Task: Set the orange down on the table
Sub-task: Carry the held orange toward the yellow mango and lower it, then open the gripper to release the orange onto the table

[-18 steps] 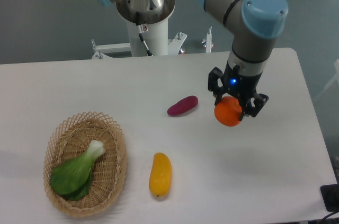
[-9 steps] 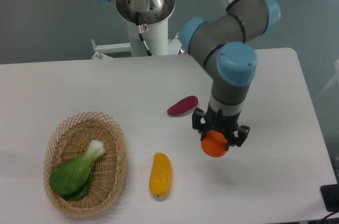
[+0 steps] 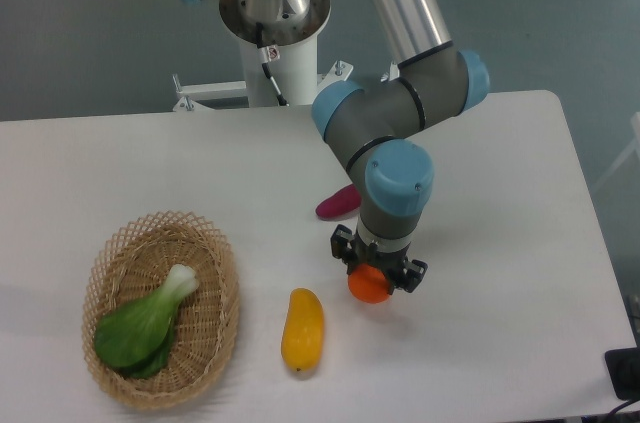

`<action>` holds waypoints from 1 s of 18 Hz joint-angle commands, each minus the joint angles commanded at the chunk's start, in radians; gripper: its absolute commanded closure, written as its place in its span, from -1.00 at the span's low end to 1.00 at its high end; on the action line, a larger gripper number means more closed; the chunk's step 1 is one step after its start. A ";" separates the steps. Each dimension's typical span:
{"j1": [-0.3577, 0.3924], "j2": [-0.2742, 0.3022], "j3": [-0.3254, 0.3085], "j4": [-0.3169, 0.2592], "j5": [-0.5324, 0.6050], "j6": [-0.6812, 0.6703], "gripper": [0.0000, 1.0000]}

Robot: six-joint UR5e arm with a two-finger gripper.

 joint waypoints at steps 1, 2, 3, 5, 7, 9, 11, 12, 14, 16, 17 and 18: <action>0.000 -0.002 -0.002 0.000 0.000 0.000 0.03; -0.002 -0.006 -0.003 0.000 0.000 0.000 0.03; -0.005 -0.006 -0.003 0.000 0.002 0.000 0.03; -0.006 -0.006 -0.003 0.000 0.000 0.000 -0.01; -0.006 -0.005 -0.002 0.000 0.000 0.003 -0.46; -0.006 0.000 0.000 0.002 0.002 0.026 -0.99; -0.006 0.006 -0.003 0.000 0.002 0.026 -1.00; -0.006 0.009 -0.003 0.000 0.002 0.026 -1.00; -0.006 0.012 -0.003 0.002 0.002 0.026 -1.00; -0.005 0.023 -0.002 0.002 0.002 0.026 -1.00; -0.005 0.034 0.002 0.002 0.002 0.026 -1.00; -0.005 0.044 0.009 0.002 0.000 0.028 -1.00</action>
